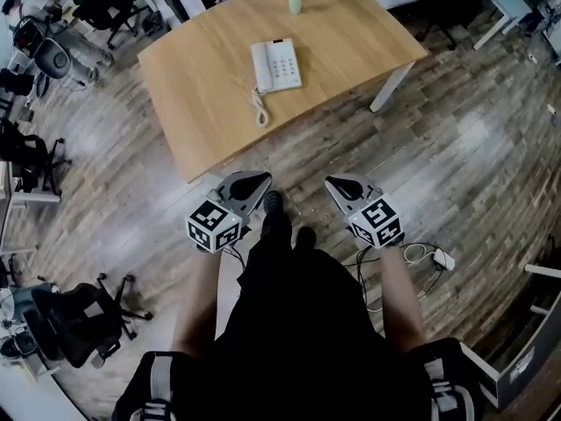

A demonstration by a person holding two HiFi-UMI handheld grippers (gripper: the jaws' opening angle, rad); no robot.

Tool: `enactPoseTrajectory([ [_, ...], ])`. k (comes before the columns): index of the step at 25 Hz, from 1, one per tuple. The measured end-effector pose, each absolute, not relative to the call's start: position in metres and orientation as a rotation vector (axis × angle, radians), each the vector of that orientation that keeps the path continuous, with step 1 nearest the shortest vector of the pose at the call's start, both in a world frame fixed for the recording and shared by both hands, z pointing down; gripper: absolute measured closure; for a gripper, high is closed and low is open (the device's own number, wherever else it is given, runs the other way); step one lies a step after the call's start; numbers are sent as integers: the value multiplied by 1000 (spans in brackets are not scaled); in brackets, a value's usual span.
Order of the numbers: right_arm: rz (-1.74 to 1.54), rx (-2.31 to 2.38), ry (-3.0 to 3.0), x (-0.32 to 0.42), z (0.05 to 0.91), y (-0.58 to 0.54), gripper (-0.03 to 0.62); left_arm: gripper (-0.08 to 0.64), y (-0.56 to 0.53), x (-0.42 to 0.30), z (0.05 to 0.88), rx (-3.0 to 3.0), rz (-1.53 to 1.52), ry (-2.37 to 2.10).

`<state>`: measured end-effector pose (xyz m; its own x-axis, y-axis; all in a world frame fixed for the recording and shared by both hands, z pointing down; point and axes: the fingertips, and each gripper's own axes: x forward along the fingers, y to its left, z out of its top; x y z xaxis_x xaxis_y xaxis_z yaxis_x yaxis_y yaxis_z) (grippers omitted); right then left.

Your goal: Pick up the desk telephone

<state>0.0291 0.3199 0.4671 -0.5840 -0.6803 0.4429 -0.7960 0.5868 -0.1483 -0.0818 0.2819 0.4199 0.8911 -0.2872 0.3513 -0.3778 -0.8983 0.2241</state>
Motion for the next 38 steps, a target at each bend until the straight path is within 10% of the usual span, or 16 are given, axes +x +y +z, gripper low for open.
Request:
enactPoseTrajectory([
  [38,485,1235,-2492,45,476,323,569,538,289,-75,427,2756,435,-551],
])
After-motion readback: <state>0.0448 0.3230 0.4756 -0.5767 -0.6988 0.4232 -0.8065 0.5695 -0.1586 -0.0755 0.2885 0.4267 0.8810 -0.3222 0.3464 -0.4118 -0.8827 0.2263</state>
